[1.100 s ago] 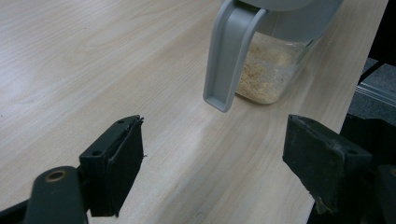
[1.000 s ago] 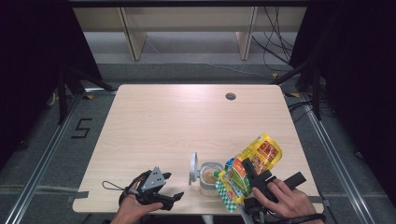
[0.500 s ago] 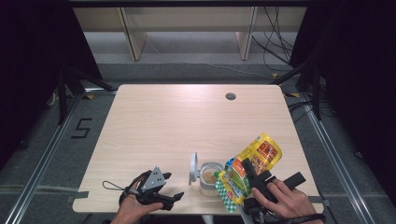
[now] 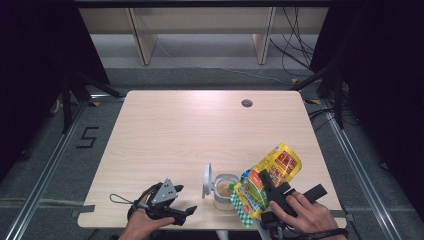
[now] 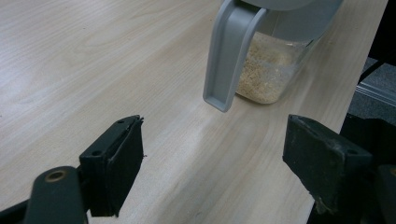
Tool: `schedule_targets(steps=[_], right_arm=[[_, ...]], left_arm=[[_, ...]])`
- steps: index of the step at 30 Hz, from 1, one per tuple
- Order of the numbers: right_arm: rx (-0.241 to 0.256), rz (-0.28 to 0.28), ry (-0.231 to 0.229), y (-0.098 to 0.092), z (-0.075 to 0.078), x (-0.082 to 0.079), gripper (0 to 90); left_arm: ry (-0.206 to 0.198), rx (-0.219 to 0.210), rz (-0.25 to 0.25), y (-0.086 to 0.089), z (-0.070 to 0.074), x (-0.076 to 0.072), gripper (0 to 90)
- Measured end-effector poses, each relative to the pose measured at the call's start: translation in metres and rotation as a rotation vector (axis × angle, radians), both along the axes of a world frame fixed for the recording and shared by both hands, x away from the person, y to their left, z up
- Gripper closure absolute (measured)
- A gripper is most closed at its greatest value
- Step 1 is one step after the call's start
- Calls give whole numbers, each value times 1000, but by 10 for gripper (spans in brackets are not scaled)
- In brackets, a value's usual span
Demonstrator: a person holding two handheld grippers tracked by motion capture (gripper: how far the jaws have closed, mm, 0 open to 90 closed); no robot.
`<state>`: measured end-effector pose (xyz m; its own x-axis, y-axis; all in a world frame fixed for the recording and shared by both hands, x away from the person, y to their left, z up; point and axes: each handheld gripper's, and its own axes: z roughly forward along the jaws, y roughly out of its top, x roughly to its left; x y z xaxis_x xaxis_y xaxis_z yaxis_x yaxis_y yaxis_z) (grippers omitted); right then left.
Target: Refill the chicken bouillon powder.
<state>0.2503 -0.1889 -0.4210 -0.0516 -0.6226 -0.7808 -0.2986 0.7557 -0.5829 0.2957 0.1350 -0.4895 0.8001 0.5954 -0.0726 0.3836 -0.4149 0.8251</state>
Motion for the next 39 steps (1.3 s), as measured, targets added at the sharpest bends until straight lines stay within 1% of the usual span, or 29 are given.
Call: schedule_targets(steps=[1,2,3,6,7,8,9,10,11,12,15,16,17,18,19,20,22,23,24,25,28,29,30,32,33,34,35,36,39], right_arm=[[2,-1,1,0,0,0,616],[5,4,-8,0,0,0,616],[6,4,-8,0,0,0,616],[6,4,-8,0,0,0,616],[4,-1,4,0,0,0,616],[4,2,-8,0,0,0,616],[2,0,2,0,0,0,616],[3,-1,0,0,0,0,616],[2,2,-9,0,0,0,616],[-2,-2,2,0,0,0,616],[-4,1,1,1,0,-1,616],[2,2,1,1,0,-1,616],[6,5,-4,1,0,-1,616],[3,3,8,2,1,-1,616],[4,5,-5,1,0,-1,616],[2,4,-5,1,0,-1,616],[-1,4,-5,1,1,-1,616],[-1,3,-5,1,1,-1,616],[0,2,-4,1,0,-1,616],[0,3,-2,1,0,-1,617],[-3,3,-2,1,0,-1,617],[-3,4,-3,1,0,-1,617],[-5,3,-4,1,0,-1,617],[-5,6,-5,1,0,-1,617],[-5,5,-4,1,0,-1,617],[-6,4,-2,0,0,-1,618],[-8,0,11,0,0,-1,618],[-5,7,-1,0,0,-1,618],[-5,6,0,0,0,-1,619]], left_arm=[[5,-1,-1,0,0,0,195],[5,-1,0,0,0,0,195],[2,8,-5,1,0,0,195],[1,9,-7,1,0,0,195],[2,1,-3,0,0,0,195],[0,1,1,0,0,0,195],[2,-2,3,0,0,0,195],[0,10,0,1,0,0,195],[0,8,1,1,0,0,195],[1,8,1,1,0,0,195],[1,9,1,1,0,0,195],[4,-2,2,0,0,0,195],[5,8,-5,1,1,0,195],[-1,-1,1,1,0,0,195],[-7,4,-1,1,0,0,195],[-12,34,-5,3,1,1,195],[1,19,-9,2,1,1,195],[-3,8,-3,1,0,1,196],[-2,17,-6,2,1,1,195],[-7,13,0,2,0,1,195],[-19,32,-13,3,1,2,195],[-17,28,-8,3,1,1,195],[-7,12,0,2,0,1,196],[-1,16,-6,2,0,1,195],[1,11,-3,2,0,1,196],[-11,23,-11,3,1,1,195],[-15,19,-7,2,0,1,195],[-14,19,-7,2,0,1,195],[-12,23,-13,3,1,2,195]])
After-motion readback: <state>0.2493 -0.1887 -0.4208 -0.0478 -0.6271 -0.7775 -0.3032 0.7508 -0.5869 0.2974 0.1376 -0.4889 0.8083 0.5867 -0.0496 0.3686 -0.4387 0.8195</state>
